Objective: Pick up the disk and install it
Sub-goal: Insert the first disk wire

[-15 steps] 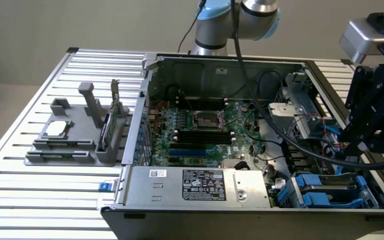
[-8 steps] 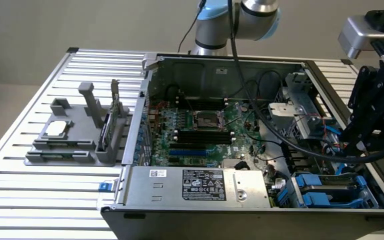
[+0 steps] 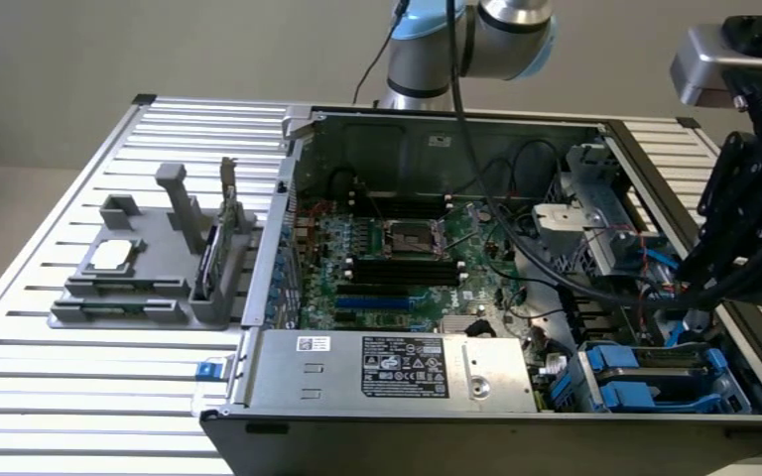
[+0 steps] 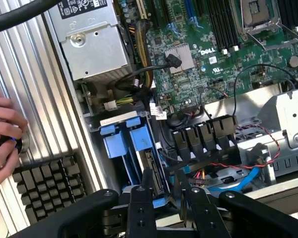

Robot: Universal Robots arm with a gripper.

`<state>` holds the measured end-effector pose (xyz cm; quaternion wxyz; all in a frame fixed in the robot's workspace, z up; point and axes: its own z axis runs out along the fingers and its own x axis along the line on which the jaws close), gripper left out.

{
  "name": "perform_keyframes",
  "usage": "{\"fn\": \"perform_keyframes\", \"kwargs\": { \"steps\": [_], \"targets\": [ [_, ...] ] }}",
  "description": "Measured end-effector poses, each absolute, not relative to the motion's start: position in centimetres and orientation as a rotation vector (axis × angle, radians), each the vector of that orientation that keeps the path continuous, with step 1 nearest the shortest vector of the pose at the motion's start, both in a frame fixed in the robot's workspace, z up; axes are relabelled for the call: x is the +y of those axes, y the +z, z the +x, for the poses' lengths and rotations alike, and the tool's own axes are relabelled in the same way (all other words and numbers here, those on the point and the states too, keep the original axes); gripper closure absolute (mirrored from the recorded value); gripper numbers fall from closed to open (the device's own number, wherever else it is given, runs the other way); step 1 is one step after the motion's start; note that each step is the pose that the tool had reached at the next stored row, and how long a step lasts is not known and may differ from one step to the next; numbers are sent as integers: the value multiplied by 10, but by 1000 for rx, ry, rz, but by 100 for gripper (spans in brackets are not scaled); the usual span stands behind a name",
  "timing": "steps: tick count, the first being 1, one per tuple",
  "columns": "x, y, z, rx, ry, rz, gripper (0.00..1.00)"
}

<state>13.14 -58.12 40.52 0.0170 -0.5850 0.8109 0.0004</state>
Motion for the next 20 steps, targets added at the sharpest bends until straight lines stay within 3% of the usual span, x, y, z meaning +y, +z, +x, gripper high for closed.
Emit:
{"fn": "perform_keyframes", "kwargs": {
  "steps": [5, 6, 20],
  "targets": [
    [-581, 405, 131, 2591, -1, -1715, 71],
    [-581, 405, 131, 2605, -1, -1695, 78],
    [-581, 404, 131, 2783, -8, -1383, 78]
  ]
}}
